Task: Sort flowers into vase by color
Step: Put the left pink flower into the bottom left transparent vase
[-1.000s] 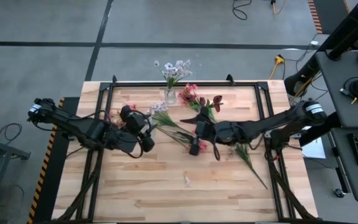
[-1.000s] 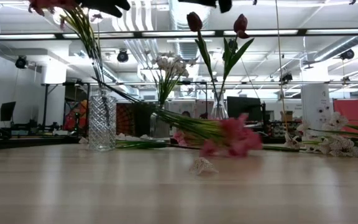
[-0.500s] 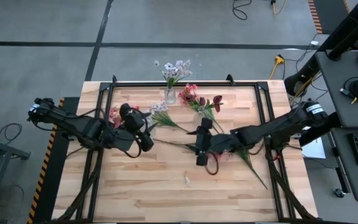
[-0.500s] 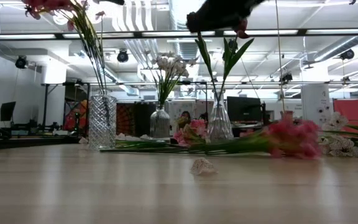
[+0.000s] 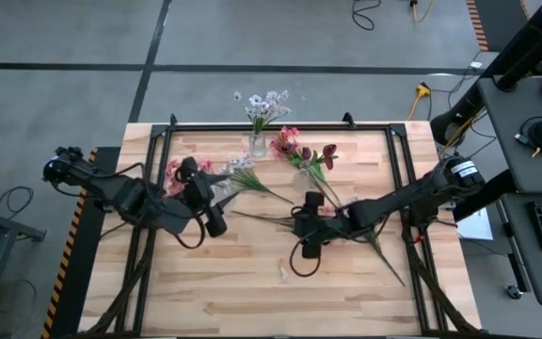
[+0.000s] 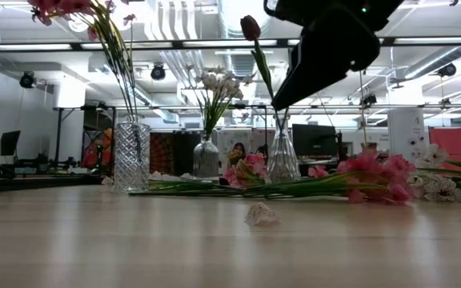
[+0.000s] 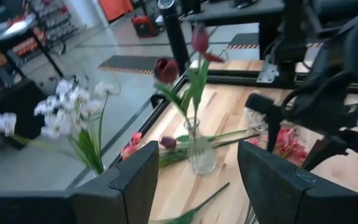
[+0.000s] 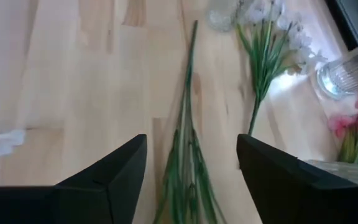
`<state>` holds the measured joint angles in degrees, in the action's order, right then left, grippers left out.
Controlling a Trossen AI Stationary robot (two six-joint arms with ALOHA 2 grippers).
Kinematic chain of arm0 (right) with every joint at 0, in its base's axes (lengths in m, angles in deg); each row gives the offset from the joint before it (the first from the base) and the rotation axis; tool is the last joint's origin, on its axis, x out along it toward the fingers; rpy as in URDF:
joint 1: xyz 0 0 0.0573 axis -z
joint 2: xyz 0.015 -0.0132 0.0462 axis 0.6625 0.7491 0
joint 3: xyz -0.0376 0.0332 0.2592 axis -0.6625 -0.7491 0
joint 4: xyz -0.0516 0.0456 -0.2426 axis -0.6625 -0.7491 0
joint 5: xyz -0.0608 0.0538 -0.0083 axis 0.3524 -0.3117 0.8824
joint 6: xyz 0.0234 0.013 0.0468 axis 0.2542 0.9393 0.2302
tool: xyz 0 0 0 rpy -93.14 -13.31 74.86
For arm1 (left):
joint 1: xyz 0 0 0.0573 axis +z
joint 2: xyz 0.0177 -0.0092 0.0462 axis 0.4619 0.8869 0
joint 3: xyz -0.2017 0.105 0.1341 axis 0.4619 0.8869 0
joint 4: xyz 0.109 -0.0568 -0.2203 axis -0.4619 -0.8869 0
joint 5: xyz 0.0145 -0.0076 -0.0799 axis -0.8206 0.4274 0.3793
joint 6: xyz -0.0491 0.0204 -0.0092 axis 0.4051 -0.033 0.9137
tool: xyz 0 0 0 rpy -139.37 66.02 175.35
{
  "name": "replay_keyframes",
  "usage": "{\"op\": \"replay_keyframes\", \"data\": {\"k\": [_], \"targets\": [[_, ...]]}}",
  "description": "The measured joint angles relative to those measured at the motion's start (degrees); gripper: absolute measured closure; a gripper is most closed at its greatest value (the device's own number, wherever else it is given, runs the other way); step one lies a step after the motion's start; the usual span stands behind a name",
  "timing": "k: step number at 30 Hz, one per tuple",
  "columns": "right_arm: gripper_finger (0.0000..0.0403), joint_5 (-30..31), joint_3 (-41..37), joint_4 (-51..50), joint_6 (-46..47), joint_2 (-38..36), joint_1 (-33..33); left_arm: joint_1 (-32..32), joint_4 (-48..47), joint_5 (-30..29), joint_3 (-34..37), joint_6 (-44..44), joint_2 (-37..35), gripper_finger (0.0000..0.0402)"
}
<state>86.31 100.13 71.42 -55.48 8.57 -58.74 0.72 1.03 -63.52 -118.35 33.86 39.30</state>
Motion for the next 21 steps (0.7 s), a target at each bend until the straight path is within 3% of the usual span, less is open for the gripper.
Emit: {"op": "replay_keyframes", "data": {"k": [9, 12, 19, 21], "targets": [[0.0147, -0.10, -0.23, -5.10, 3.18, -5.08, -2.58, -1.02, -7.41, 2.21, -14.95, -6.32, 8.24, 0.0200], [0.0150, -0.04, -0.23, -8.42, 5.14, -8.13, -3.74, -1.08, -9.75, 5.97, -18.67, -6.36, 12.77, 0.0200], [0.0152, -0.07, -0.99, -11.44, 5.75, -15.32, -7.13, -1.49, -18.98, 7.60, -24.93, -3.03, 23.25, 0.0200], [0.0152, -0.10, -1.44, -11.58, 5.73, -17.45, -8.16, -1.52, -20.35, 10.99, -25.60, -1.98, 25.83, 0.0200]]}}
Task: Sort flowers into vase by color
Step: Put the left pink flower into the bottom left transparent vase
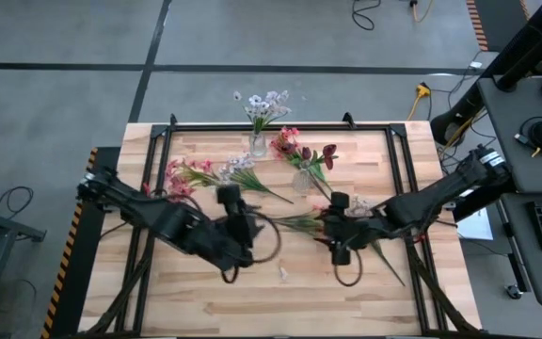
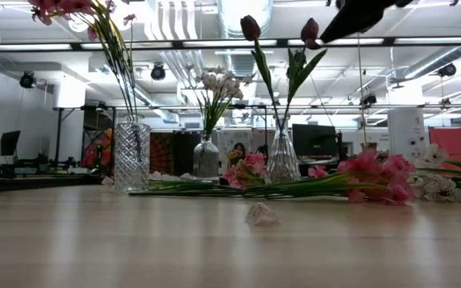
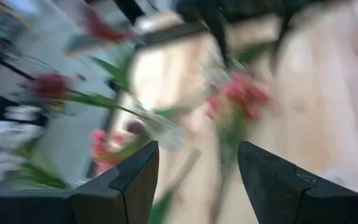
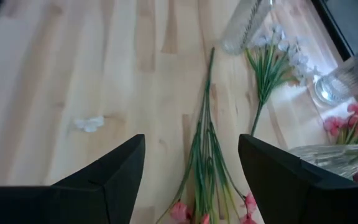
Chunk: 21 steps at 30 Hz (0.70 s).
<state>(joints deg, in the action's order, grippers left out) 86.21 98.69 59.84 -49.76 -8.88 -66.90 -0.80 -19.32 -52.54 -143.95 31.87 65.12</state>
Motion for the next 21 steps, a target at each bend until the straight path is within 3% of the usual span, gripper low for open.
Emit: {"op": "replay_keyframes", "data": {"k": [4, 21], "targets": [[0.0152, 0.08, -0.37, 0.19, 0.36, -3.09, -1.82, -0.14, -0.13, 5.48, 0.15, 0.46, 4.74, 0.0200], [0.0156, 0.03, -0.45, 0.53, 0.52, -3.36, -3.49, 3.97, 2.88, 5.59, 0.19, 4.83, 20.94, 0.0200]]}}
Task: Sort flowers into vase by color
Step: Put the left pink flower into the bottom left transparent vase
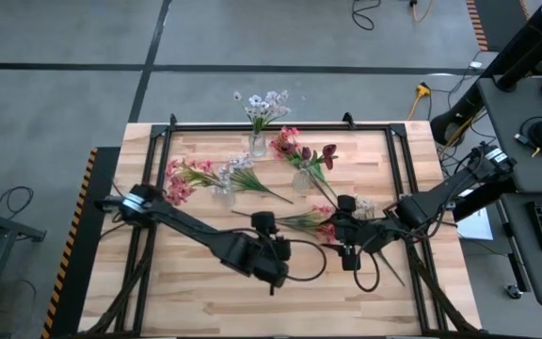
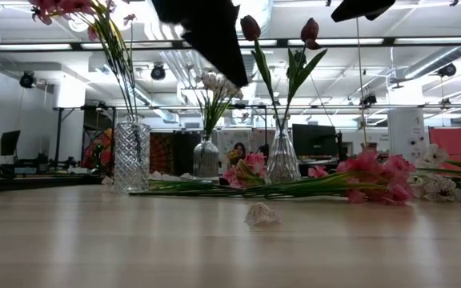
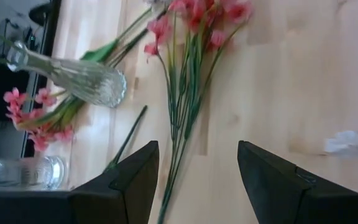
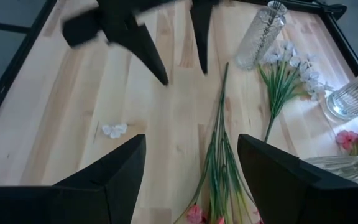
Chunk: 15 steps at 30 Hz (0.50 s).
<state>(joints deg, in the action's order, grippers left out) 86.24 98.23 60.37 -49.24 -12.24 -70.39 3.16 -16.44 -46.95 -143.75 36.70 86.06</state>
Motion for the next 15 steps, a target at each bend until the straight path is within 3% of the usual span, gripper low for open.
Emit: {"op": "replay_keyframes", "data": {"k": [8, 15], "targets": [[0.0156, 0.02, -0.02, 0.08, 0.68, 0.00, 0.02, 0.50, -0.90, -0.02, 0.07, 0.93, 1.19, 0.0200], [0.0156, 3.70, -2.81, 3.24, 2.32, 4.55, 0.15, -4.17, -6.81, -0.15, 0.09, 4.30, -5.32, 0.0200]]}}
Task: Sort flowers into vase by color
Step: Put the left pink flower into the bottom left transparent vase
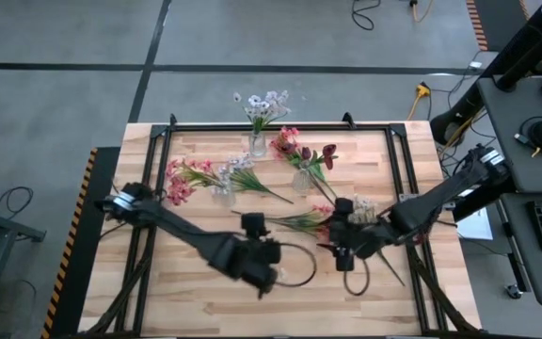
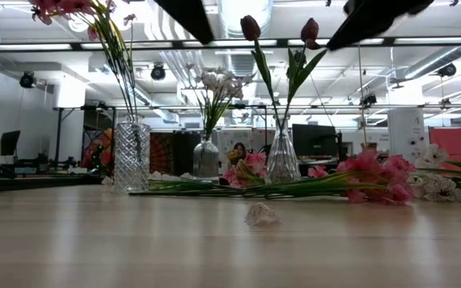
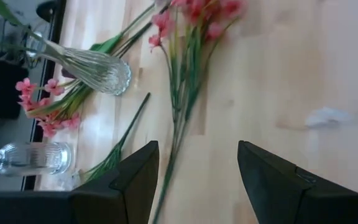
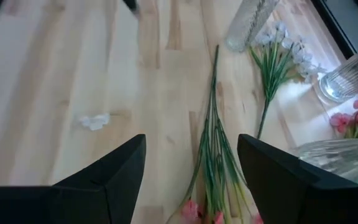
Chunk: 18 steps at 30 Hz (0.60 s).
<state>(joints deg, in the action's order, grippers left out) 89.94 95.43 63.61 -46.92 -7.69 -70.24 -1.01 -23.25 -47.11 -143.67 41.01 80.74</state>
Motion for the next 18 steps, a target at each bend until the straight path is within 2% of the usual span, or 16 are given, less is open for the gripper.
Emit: {"op": "replay_keyframes", "data": {"k": [4, 8, 12, 18], "targets": [[0.0151, 0.76, -1.45, 6.09, 0.11, 6.26, 1.95, -3.79, -2.64, -0.43, 0.00, 3.28, -4.99, 0.0200], [0.0132, 0.66, -1.05, 9.33, 1.32, 12.97, 6.11, -7.21, -4.98, -3.42, -0.02, 6.40, -8.97, 0.0200], [0.0106, -4.02, -0.75, 12.22, 0.14, 18.36, 10.85, -9.72, -7.31, -5.29, -0.02, 8.20, -11.30, 0.0200], [0.0091, -5.58, -0.61, 13.79, -1.16, 23.73, 15.98, -12.27, -10.09, -6.56, -0.02, 8.53, -12.94, 0.0200]]}}
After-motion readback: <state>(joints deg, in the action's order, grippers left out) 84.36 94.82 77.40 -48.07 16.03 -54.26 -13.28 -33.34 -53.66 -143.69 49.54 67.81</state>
